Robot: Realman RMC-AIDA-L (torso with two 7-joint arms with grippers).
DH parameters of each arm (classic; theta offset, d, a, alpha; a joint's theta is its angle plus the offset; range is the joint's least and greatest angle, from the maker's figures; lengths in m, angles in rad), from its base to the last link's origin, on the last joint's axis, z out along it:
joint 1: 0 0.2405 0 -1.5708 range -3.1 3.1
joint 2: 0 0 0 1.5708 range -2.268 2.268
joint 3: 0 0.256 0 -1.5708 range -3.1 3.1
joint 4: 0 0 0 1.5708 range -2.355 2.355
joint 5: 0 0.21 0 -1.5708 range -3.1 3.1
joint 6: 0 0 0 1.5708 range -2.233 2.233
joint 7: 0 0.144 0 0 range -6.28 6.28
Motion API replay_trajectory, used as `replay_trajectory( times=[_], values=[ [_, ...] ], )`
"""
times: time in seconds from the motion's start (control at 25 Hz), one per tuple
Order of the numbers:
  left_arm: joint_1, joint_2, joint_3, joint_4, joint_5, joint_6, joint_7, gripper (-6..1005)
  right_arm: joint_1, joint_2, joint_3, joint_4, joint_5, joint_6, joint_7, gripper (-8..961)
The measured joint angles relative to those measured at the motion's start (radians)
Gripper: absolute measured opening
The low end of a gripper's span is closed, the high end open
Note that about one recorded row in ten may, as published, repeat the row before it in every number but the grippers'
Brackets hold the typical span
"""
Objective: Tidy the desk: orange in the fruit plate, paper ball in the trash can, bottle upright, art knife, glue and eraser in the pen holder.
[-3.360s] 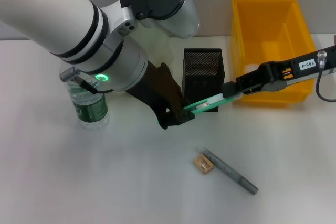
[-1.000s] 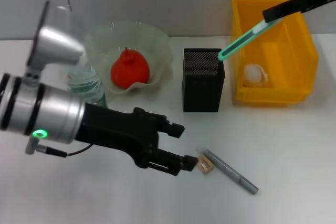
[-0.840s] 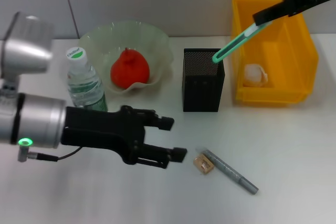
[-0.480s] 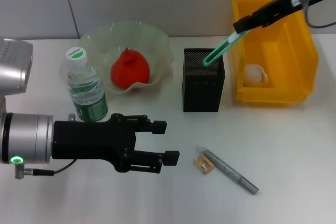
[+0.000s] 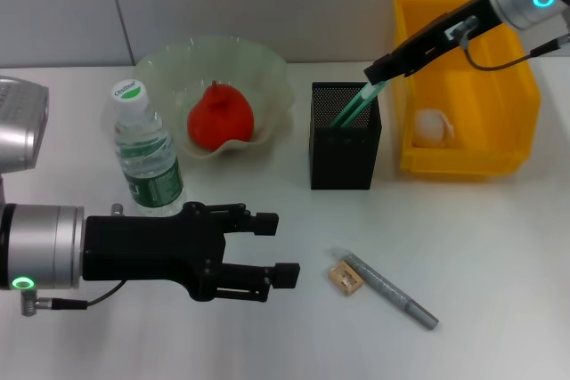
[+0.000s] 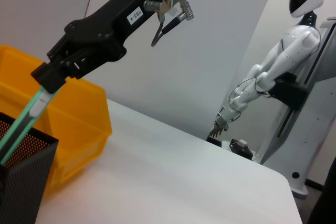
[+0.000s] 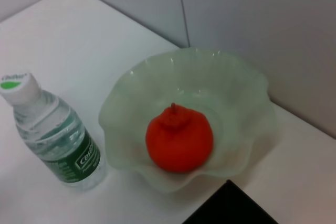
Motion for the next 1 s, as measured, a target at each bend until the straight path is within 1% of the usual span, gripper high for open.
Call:
replay_trajectory(
  times=[0.08,0.2,0.4,0.44,0.48,0.56,0.6,0.72,0.8,0.84,0.92,1.0],
  values=[
    [0.002,0.0,0.0,-0.003,0.0,0.001,0.007,813,0.001,0.009,-0.001,-0.004,-0.004,0.007,-0.006,206],
    [0.007,0.0,0.0,-0.014,-0.002,0.002,0.025,812,0.002,0.016,-0.001,-0.006,-0.004,0.017,-0.012,211],
    [0.014,0.001,-0.016,-0.059,-0.005,0.004,0.077,812,0.003,0.025,-0.002,-0.008,-0.004,0.041,-0.012,430],
    [0.013,0.001,-0.024,-0.072,-0.005,0.005,0.092,812,0.0,0.027,-0.002,-0.014,-0.004,0.047,-0.013,451],
    [0.013,0.001,-0.04,-0.09,-0.005,0.011,0.111,812,-0.005,0.03,-0.001,-0.021,-0.003,0.053,-0.016,472],
    [0.014,0.001,-0.081,-0.125,-0.005,0.032,0.157,812,-0.023,0.043,0.008,-0.057,0.016,0.065,-0.035,515],
    [0.014,0.0,-0.128,-0.158,-0.005,0.059,0.204,812,-0.034,0.049,0.013,-0.078,0.032,0.072,-0.049,536],
    [0.014,0.0,-0.189,-0.207,-0.006,0.097,0.272,812,-0.089,0.072,0.016,-0.173,0.143,0.079,-0.118,599],
    [0.015,0.001,-0.218,-0.242,-0.007,0.115,0.321,812,-0.128,0.084,0.013,-0.226,0.243,0.068,-0.191,642],
    [0.016,0.003,-0.226,-0.256,-0.007,0.121,0.345,812,-0.15,0.087,0.011,-0.248,0.293,0.055,-0.239,663],
    [0.021,0.003,-0.229,-0.27,-0.004,0.123,0.375,813,-0.184,0.089,0.007,-0.27,0.39,0.012,-0.336,671],
    [0.026,0.004,-0.229,-0.273,0.001,0.122,0.39,813,-0.207,0.086,0.006,-0.274,0.455,-0.058,-0.43,680]
  ],
)
